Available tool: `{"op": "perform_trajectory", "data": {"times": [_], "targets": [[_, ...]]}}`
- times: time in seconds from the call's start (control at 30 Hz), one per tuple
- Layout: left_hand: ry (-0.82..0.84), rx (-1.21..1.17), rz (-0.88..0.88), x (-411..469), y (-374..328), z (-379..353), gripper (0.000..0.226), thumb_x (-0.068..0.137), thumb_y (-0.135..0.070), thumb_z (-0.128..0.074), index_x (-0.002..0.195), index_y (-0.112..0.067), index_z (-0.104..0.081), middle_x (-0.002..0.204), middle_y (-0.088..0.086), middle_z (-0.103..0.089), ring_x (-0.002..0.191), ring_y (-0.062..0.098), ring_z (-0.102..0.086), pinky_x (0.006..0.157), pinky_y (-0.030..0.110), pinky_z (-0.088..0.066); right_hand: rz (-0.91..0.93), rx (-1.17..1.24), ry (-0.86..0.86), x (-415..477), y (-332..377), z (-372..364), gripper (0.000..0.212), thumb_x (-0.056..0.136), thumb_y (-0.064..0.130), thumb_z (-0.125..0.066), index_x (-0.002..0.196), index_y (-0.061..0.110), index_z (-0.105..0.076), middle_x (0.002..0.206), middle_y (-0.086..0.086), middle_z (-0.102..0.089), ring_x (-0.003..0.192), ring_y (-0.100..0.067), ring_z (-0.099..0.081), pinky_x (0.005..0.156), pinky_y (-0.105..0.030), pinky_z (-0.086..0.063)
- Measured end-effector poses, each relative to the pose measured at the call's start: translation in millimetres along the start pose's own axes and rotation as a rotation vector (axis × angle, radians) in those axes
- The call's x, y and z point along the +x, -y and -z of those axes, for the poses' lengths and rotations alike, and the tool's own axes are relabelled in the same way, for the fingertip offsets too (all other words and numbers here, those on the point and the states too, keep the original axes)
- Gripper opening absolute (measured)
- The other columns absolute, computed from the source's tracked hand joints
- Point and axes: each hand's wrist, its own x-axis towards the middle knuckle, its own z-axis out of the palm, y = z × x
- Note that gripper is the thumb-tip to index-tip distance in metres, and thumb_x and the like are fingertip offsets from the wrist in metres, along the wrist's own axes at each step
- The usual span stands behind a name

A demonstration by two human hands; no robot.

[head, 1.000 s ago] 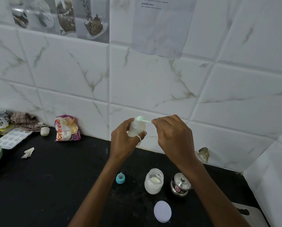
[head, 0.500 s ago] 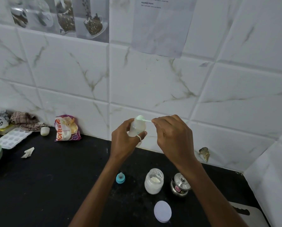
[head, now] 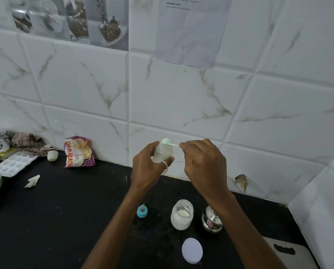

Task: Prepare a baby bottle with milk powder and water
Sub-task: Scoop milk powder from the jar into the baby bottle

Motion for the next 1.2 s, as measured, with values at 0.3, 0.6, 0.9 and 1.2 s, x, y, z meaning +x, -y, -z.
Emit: {"op": "perform_trajectory", "data": {"times": [0.3, 0.6, 0.9, 1.2], "targets": [[0.020, 0.021, -0.017, -1.0, 5.8, -3.7, 0.065, 0.080, -0.035, -0.087, 0.137, -0.019, -0.060, 0.117, -0.016, -0.059, 0.109, 0.008, -0.057, 0.078, 0.005, -0.038, -0.477, 0.360, -0.014, 5.1, 0.8, -0.8, 0.014, 0.091, 0.008, -0.074, 0.102, 0.014, -0.081, 0.093, 0.006, -0.079, 0.083, -0.010, -0.070, 0.074, -0.025, -0.057], [0.086, 0.004, 0.047, -5.6, 32.5, -12.0, 0.068, 0.079, -0.038, -0.088, 0.138, -0.021, -0.059, 0.125, -0.010, -0.064, 0.115, 0.009, -0.059, 0.080, 0.008, -0.039, -1.451, 1.100, 0.105, -14.3, -33.0, -9.2, 0.014, 0.091, 0.008, -0.072, 0.101, 0.015, -0.079, 0.099, -0.006, -0.080, 0.086, -0.012, -0.067, 0.076, -0.028, -0.053], [0.222, 0.002, 0.235, -55.6, 99.8, -37.4, 0.057, 0.075, -0.027, -0.092, 0.125, -0.026, -0.064, 0.112, -0.009, -0.071, 0.102, 0.012, -0.067, 0.086, 0.023, -0.052, -1.468, 0.626, 0.240, -119.9, -71.7, -47.6, 0.020, 0.090, 0.008, -0.064, 0.086, 0.022, -0.077, 0.090, -0.002, -0.077, 0.085, -0.016, -0.069, 0.074, -0.030, -0.057], [0.267, 0.032, 0.328, -89.5, 132.7, -56.5, 0.056, 0.076, -0.017, -0.091, 0.125, -0.018, -0.065, 0.110, -0.004, -0.071, 0.098, 0.011, -0.065, 0.070, 0.000, -0.044, -0.933, 0.187, 0.589, -164.7, -61.2, -82.2, 0.023, 0.092, 0.005, -0.055, 0.095, 0.012, -0.077, 0.100, 0.000, -0.077, 0.098, -0.019, -0.069, 0.078, -0.029, -0.049]]}}
